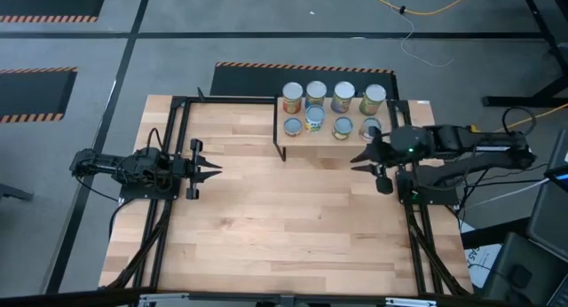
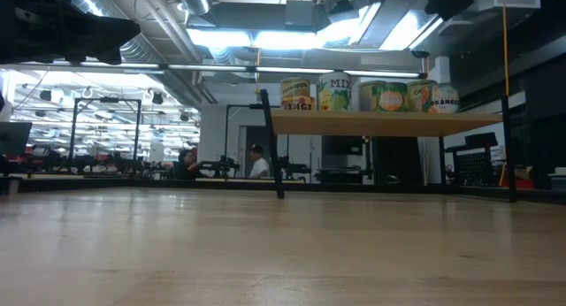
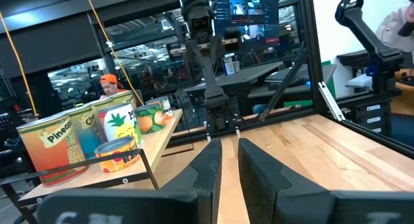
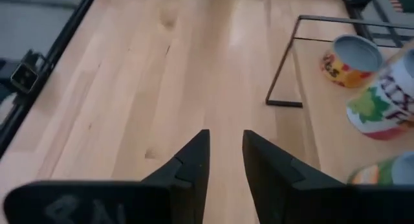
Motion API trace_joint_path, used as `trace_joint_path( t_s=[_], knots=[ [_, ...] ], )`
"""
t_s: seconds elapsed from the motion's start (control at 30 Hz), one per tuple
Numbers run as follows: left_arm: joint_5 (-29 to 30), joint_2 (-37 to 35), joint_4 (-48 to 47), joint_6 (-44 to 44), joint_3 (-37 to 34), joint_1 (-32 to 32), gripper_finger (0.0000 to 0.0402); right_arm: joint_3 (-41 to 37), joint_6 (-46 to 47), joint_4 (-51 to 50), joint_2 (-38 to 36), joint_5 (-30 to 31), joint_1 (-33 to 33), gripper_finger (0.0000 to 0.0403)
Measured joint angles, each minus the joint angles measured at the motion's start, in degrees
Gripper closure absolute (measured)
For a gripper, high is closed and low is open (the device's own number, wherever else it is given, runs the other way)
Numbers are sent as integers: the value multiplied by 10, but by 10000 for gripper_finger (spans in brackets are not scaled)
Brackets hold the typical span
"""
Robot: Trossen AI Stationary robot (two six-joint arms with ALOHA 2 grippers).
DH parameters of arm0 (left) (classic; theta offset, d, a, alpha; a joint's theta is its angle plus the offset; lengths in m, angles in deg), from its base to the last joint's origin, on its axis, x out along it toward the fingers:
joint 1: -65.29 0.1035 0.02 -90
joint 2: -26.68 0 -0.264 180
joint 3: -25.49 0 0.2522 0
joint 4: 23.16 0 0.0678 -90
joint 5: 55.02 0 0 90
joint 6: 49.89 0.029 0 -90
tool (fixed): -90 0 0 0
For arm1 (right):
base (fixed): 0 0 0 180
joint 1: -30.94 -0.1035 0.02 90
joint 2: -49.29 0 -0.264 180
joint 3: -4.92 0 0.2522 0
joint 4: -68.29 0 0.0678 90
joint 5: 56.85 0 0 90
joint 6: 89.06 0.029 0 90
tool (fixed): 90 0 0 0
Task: Pick and place cans onto a shelf
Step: Return to Home Position
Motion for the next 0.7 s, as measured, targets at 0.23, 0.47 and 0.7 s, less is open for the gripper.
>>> trace_joint_path(
  t_s=[0.23, 0.47, 0.7],
  knots=[
    [0, 0, 0, 0, 0, 0, 357, -92, 7, 86, -127, 36, 0, 306],
    [0, 0, 0, 0, 0, 0, 357, -188, 19, 167, -266, 37, 0, 306],
    [0, 0, 0, 0, 0, 0, 357, -260, 21, 231, -364, 50, 0, 306]
  ],
)
